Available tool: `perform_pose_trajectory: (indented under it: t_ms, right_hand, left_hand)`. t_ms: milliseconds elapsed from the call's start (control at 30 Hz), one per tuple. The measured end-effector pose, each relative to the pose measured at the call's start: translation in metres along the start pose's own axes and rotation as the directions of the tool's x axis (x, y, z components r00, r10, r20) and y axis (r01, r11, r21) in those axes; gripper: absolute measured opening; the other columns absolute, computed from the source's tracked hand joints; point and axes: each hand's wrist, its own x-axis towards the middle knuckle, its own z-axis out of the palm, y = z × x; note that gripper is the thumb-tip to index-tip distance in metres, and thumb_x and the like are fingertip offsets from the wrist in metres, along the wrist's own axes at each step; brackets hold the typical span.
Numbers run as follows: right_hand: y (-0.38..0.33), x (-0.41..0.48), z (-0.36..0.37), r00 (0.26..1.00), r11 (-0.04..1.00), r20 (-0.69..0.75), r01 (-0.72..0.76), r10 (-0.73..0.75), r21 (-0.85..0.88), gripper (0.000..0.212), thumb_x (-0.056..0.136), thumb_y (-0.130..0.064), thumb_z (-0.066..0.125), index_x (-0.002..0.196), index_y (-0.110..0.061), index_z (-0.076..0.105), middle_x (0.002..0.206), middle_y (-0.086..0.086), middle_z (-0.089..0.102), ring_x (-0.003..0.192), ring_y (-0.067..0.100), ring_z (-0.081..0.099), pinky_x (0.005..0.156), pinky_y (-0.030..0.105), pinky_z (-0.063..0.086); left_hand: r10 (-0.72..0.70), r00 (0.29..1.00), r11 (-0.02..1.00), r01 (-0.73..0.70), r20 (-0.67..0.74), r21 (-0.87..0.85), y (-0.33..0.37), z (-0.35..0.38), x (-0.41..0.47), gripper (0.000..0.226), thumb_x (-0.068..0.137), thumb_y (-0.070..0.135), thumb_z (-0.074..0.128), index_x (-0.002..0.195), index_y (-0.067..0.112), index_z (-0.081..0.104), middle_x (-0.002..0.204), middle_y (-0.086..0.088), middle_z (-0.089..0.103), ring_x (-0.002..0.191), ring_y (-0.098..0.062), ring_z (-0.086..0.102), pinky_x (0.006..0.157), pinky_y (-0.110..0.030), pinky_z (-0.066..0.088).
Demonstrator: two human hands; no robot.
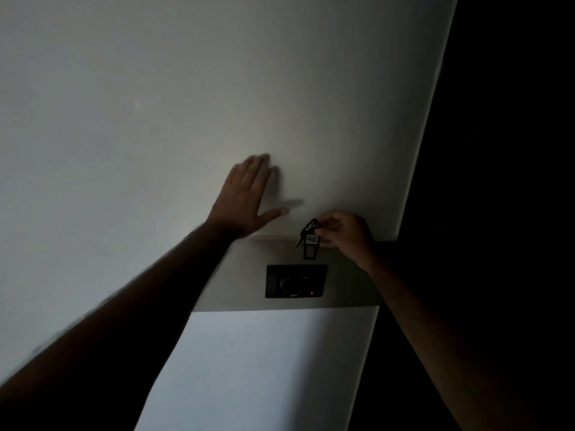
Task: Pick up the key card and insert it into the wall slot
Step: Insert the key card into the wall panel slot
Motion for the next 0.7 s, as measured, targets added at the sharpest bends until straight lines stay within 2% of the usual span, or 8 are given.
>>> perform_pose_trajectory:
  t_ms: [133,267,367,433,633,700]
  right_hand:
    - [0.012,-0.001,-0.006,0.999,0.999,0.036,0.008,-0.006,-0.037,0.016,0.081,0.007,0.072,0.09,-0.005,0.068,0.081,0.009,0.064,0.074,0.018,0.067,0.064,0.029,0.064]
    - [0.028,-0.003,-0.005,0.999,0.996,0.041,0.019,-0.016,-0.083,0.015,0.079,0.004,0.075,0.086,-0.008,0.07,0.082,0.01,0.068,0.077,0.022,0.069,0.066,0.029,0.064]
    - [0.04,-0.004,-0.004,0.991,0.958,0.031,0.131,-0.127,-0.256,0.016,0.073,-0.005,0.082,0.087,-0.006,0.075,0.085,0.01,0.077,0.078,0.018,0.072,0.074,0.028,0.059]
    - [0.046,-0.004,-0.003,0.989,0.935,0.022,0.146,-0.147,-0.324,0.02,0.071,-0.01,0.084,0.089,-0.008,0.077,0.084,0.008,0.079,0.076,0.014,0.072,0.073,0.024,0.057]
    - [0.06,-0.002,0.0,0.99,0.926,0.044,0.141,-0.134,-0.351,0.023,0.071,-0.008,0.083,0.094,-0.009,0.077,0.088,0.01,0.079,0.08,0.02,0.074,0.076,0.027,0.058]
    - [0.063,-0.002,0.001,0.99,0.926,0.073,0.138,-0.12,-0.35,0.025,0.072,-0.006,0.082,0.096,-0.008,0.076,0.09,0.012,0.078,0.083,0.023,0.074,0.079,0.033,0.06]
  left_hand:
    - [-0.182,0.982,0.974,0.173,0.053,0.144,-0.003,-0.001,0.004,0.099,0.089,0.081,0.034,0.159,0.012,0.021,0.171,-0.014,0.005,0.157,-0.036,0.009,0.121,-0.063,0.02]
    - [-0.212,0.971,0.957,0.184,0.108,0.226,-0.004,0.006,0.002,0.105,0.086,0.085,0.025,0.161,0.014,0.008,0.171,-0.012,-0.007,0.157,-0.035,0.0,0.118,-0.067,0.02]
    - [-0.245,0.959,0.95,0.208,0.144,0.233,-0.001,0.009,0.006,0.11,0.083,0.089,0.022,0.161,0.014,0.001,0.17,-0.012,-0.013,0.157,-0.036,-0.007,0.119,-0.069,0.017]
    - [-0.257,0.954,0.946,0.216,0.156,0.24,0.0,0.011,0.008,0.113,0.081,0.091,0.018,0.161,0.014,0.0,0.169,-0.013,-0.016,0.156,-0.037,-0.01,0.118,-0.071,0.017]
    - [-0.273,0.948,0.941,0.228,0.164,0.249,0.003,0.014,0.009,0.117,0.079,0.093,0.021,0.161,0.012,0.002,0.169,-0.015,-0.015,0.156,-0.038,-0.009,0.117,-0.072,0.019]
    - [-0.269,0.949,0.943,0.224,0.165,0.248,0.002,0.015,0.009,0.118,0.078,0.094,0.022,0.161,0.012,0.001,0.169,-0.015,-0.016,0.156,-0.038,-0.009,0.117,-0.072,0.019]
